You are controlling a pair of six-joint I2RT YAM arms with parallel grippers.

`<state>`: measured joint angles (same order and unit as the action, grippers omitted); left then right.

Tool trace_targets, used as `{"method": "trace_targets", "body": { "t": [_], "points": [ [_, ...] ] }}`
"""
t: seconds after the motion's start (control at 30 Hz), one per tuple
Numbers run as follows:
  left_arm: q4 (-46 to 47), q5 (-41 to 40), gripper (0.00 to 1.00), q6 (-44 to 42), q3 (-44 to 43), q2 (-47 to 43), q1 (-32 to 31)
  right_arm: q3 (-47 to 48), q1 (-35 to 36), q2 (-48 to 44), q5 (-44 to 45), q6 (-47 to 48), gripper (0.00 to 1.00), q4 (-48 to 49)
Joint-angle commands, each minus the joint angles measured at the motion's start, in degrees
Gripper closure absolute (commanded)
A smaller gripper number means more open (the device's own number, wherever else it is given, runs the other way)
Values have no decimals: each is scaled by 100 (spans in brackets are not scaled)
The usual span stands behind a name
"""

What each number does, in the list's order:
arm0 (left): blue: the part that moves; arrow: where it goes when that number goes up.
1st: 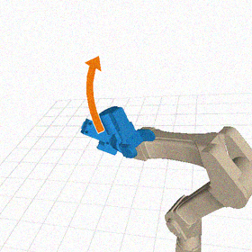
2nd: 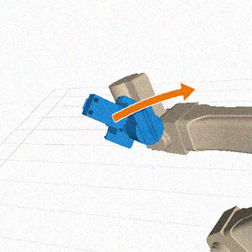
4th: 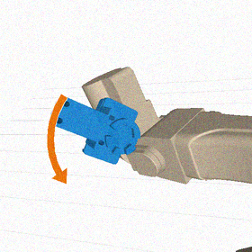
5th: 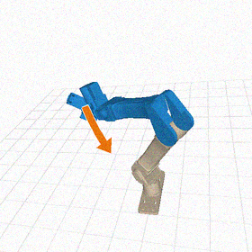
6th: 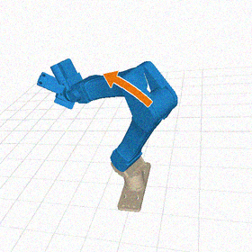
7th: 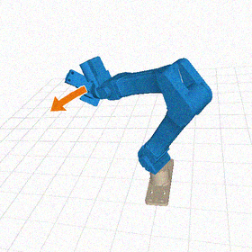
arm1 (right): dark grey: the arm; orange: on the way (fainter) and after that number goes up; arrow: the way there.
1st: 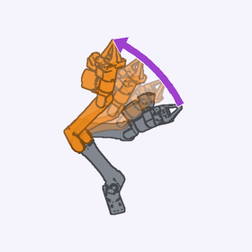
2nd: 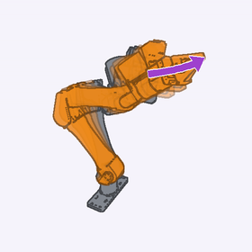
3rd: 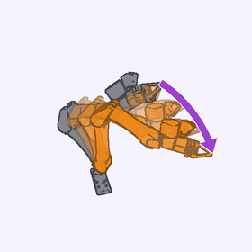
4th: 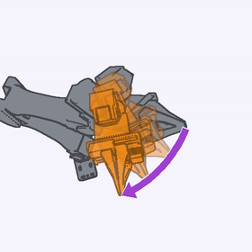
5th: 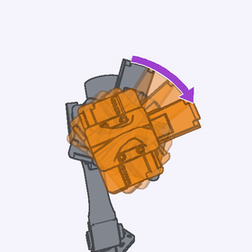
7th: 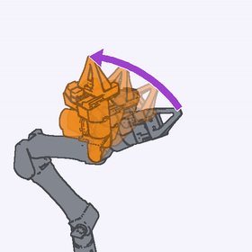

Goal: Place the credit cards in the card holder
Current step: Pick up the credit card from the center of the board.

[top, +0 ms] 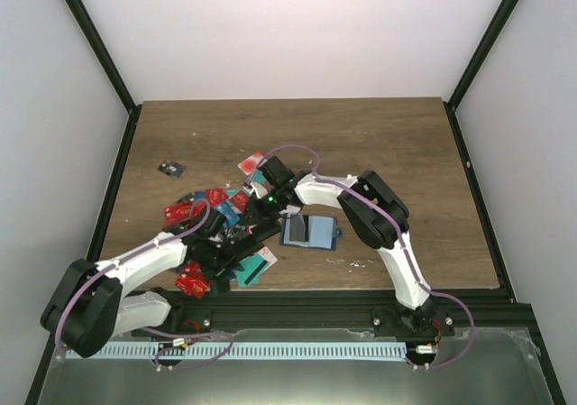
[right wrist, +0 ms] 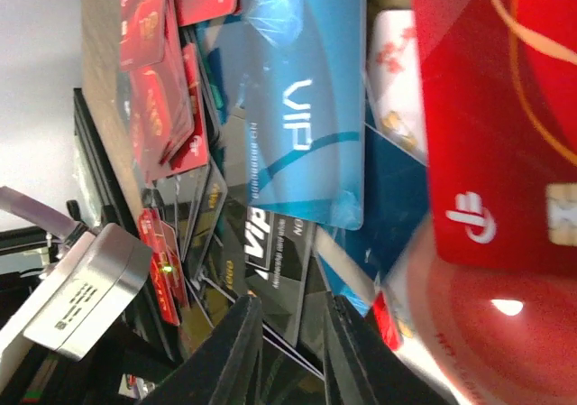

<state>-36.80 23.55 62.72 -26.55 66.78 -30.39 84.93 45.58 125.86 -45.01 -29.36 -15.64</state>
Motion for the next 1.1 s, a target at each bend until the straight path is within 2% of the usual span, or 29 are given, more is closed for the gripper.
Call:
{"method": "trace_targets", "body": {
  "t": [0.0, 0.47, 0.6, 0.77, 1.07],
  "points": [
    [363, 90, 71, -133, -129, 507, 102, 149, 25, 75, 168, 284, 80, -354],
    [-197, -705, 73, -1161, -1246, 1477, 1022, -1409, 30, -756, 77, -158, 82, -62],
    [-476, -828, 73, -1443, -1661, 1583, 1079, -1436, 30, -772, -51, -299, 82, 58],
    [-913, -1097, 65, -1444, -1755, 1076, 1096, -1202, 31, -698, 19, -324, 83, -6],
    [-344, -1059, 59, -1870, -1409, 792, 1351, -789, 22, -648, 108, -294, 83, -14]
  ]
}}
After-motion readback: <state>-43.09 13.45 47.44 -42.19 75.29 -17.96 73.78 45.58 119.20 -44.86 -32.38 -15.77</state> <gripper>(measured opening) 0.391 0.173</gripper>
